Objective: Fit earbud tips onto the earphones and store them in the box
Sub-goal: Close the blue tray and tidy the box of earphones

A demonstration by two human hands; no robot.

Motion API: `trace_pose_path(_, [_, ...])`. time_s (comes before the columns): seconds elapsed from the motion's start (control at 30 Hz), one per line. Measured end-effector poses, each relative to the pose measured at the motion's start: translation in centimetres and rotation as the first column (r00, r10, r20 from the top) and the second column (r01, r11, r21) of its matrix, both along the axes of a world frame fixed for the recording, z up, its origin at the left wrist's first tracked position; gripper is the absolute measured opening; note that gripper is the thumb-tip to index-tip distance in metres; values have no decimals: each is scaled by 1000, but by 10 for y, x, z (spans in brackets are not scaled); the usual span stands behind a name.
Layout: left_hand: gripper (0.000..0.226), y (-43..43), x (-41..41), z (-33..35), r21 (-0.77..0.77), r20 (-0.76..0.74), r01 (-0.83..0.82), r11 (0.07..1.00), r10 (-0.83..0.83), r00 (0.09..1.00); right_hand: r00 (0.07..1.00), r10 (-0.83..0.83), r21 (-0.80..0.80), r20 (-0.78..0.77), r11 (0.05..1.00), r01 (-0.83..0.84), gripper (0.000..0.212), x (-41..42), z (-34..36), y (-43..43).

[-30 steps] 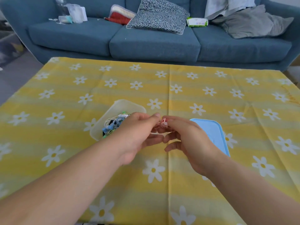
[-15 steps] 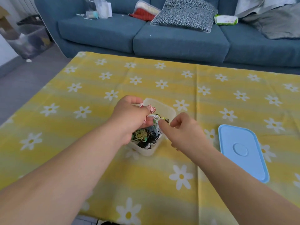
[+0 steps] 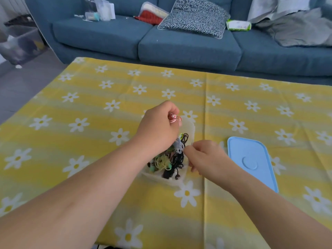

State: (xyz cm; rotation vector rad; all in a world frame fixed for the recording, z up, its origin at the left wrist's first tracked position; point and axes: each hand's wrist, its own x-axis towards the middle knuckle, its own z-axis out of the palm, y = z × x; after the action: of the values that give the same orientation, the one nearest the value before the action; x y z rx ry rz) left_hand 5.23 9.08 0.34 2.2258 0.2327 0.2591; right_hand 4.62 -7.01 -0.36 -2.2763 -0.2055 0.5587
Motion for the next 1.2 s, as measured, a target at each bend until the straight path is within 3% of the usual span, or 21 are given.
trace_pose_path(0.17, [26,-28,5,-9,192,-133,263,946,-240,962,995,-49,-18,-82,999,48,39,1,1,-46])
trace_pose_path(0.27, [32,-45,8,-11,267,-116,325,907,-304,946,994,-61,-28,-86,998,59,41,2,-5,-65])
trace_pose_path(0.5, [18,-61,7,-17,452,-148,374,810,-345,927,997,-77,14,-19,997,77,39,9,-14,-78])
trace_pose_path(0.67, [51,-70,6,-33,467,-320,467,751,-349,881,996,-89,15,-27,996,89,53,10,-9,-79])
trace_pose_path(0.8, [46,-77,9,-33,506,-388,477,718,-304,870,994,-106,40,-27,993,107,46,9,-7,-88])
trace_pose_path(0.93, [11,-84,6,-17,630,-246,371,683,-278,929,988,-149,68,-30,986,151,31,9,-10,-99])
trace_pose_path(1.0, [14,-88,4,-18,597,-143,380,706,-372,917,985,-170,89,-44,981,173,26,9,-11,-104])
trace_pose_path(1.13, [39,-94,-1,-28,557,-209,474,682,-437,875,978,-203,113,-37,972,206,25,9,-10,-112])
trace_pose_path(1.2, [39,-95,0,-29,536,-165,453,712,-438,884,970,-242,117,-29,963,244,23,9,-11,-119])
